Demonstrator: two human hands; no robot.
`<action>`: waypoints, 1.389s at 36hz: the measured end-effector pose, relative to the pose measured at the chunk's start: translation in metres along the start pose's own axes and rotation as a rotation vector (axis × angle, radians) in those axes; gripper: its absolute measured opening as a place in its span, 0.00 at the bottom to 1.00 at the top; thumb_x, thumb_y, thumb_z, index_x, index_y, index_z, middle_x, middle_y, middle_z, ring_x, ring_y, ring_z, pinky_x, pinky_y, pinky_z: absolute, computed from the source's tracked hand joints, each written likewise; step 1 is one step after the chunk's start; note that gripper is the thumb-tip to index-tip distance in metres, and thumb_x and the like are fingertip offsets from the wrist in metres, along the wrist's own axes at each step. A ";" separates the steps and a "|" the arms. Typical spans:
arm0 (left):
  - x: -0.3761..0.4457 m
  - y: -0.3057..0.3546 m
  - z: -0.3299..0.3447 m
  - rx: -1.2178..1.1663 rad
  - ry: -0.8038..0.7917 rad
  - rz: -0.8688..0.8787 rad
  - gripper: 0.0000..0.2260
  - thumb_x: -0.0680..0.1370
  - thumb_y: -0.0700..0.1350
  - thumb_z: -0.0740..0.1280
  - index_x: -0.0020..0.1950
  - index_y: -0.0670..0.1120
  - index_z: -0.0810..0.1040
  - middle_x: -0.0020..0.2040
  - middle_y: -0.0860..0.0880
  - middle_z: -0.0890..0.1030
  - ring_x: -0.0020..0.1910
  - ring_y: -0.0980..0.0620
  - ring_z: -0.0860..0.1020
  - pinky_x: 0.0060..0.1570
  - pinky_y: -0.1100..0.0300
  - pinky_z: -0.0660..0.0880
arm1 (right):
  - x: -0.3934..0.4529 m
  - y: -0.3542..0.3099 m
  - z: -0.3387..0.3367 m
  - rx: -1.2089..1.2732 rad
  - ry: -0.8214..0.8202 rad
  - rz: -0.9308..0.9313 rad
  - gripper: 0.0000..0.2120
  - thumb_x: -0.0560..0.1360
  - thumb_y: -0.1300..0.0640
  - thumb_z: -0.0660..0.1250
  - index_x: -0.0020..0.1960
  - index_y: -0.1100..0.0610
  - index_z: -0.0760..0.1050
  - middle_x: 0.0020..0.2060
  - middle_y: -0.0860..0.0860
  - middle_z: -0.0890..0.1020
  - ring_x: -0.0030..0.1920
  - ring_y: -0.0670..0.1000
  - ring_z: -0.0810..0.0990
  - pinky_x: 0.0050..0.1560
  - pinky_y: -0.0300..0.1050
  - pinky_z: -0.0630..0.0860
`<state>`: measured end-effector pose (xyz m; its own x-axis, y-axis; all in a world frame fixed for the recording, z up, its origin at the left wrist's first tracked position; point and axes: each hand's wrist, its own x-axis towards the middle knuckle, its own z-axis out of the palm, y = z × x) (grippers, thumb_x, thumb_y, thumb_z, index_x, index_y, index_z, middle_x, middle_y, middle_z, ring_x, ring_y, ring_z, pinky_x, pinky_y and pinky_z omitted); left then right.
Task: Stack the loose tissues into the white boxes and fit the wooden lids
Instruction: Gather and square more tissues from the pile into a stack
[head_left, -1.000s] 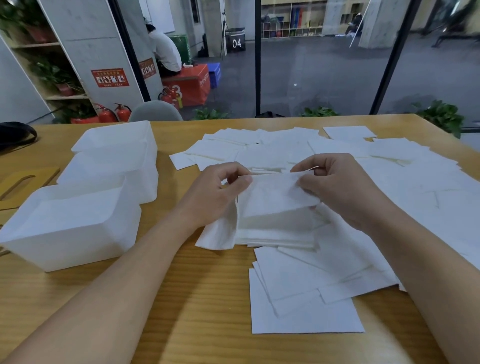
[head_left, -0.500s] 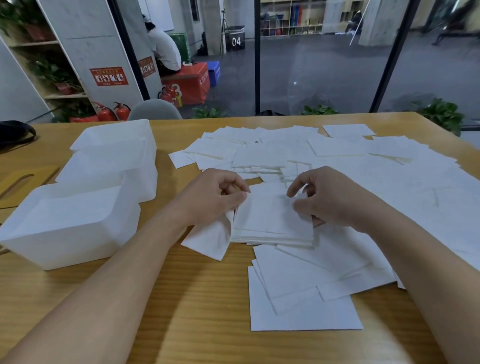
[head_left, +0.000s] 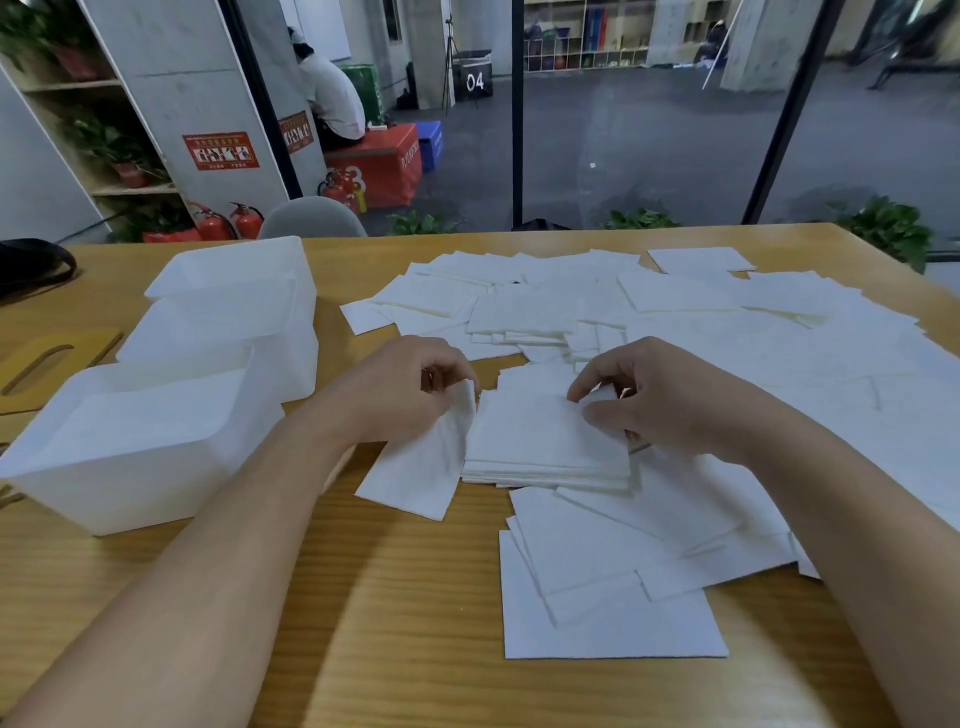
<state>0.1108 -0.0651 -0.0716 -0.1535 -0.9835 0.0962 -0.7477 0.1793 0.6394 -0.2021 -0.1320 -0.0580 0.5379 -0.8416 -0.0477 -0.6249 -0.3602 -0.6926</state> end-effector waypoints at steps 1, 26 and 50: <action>0.000 -0.001 -0.001 0.017 -0.001 0.002 0.12 0.74 0.45 0.68 0.49 0.61 0.87 0.50 0.60 0.83 0.48 0.57 0.80 0.45 0.64 0.77 | 0.000 0.001 0.000 0.002 -0.010 -0.002 0.07 0.79 0.53 0.75 0.50 0.40 0.86 0.29 0.42 0.80 0.27 0.43 0.78 0.31 0.41 0.75; 0.007 0.026 0.017 -0.545 0.135 0.027 0.05 0.79 0.39 0.67 0.51 0.44 0.83 0.42 0.47 0.81 0.41 0.50 0.76 0.39 0.61 0.71 | -0.006 -0.022 0.000 0.232 0.214 -0.129 0.19 0.83 0.33 0.66 0.49 0.45 0.88 0.44 0.37 0.88 0.39 0.40 0.81 0.42 0.37 0.76; 0.002 0.028 0.022 -0.423 -0.041 -0.110 0.18 0.82 0.54 0.75 0.70 0.66 0.76 0.42 0.48 0.88 0.40 0.49 0.84 0.44 0.58 0.78 | 0.004 -0.002 0.001 0.171 0.118 -0.162 0.06 0.81 0.56 0.76 0.52 0.44 0.87 0.41 0.49 0.85 0.33 0.41 0.76 0.33 0.32 0.71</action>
<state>0.0756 -0.0615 -0.0699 -0.1199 -0.9927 -0.0149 -0.4324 0.0387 0.9009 -0.1978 -0.1345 -0.0575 0.5474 -0.8232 0.1506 -0.4262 -0.4292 -0.7963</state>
